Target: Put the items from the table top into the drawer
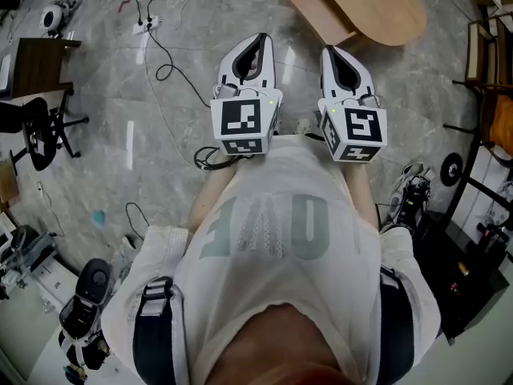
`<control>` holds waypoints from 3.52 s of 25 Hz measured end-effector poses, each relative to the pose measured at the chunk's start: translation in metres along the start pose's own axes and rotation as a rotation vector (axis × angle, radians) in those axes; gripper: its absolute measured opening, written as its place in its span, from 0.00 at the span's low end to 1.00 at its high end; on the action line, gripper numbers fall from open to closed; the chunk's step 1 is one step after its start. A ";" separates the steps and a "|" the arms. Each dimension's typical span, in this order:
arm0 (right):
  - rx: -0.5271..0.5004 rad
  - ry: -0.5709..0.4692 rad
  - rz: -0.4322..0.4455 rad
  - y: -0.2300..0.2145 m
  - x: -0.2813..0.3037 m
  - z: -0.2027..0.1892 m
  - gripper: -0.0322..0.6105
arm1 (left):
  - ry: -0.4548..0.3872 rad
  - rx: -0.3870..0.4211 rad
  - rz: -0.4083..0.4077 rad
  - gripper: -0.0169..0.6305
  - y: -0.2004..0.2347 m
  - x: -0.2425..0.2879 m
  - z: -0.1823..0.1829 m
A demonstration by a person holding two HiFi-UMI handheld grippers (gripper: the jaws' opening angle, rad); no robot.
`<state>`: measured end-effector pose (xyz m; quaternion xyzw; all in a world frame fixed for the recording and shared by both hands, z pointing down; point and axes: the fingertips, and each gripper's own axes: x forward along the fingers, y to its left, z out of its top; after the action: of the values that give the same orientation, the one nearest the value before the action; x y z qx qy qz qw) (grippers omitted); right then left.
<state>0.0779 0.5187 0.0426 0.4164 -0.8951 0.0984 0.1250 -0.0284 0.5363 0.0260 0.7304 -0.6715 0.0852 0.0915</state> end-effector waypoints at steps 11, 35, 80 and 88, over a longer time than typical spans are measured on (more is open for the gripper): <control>0.011 -0.033 0.012 0.038 0.025 0.010 0.05 | -0.028 -0.025 0.001 0.04 0.049 -0.007 -0.002; 0.018 -0.063 -0.060 -0.097 0.200 0.060 0.05 | -0.038 -0.030 -0.012 0.04 0.105 0.205 0.037; 0.060 -0.099 -0.314 -0.289 0.388 0.173 0.05 | -0.037 0.088 -0.333 0.04 0.099 0.516 0.152; 0.140 -0.078 -0.352 -0.363 0.416 0.072 0.05 | 0.027 0.068 -0.413 0.04 0.047 0.601 0.036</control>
<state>0.0886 -0.0318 0.1279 0.5777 -0.8037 0.1209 0.0761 -0.0245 -0.0564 0.1410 0.8540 -0.5030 0.0970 0.0912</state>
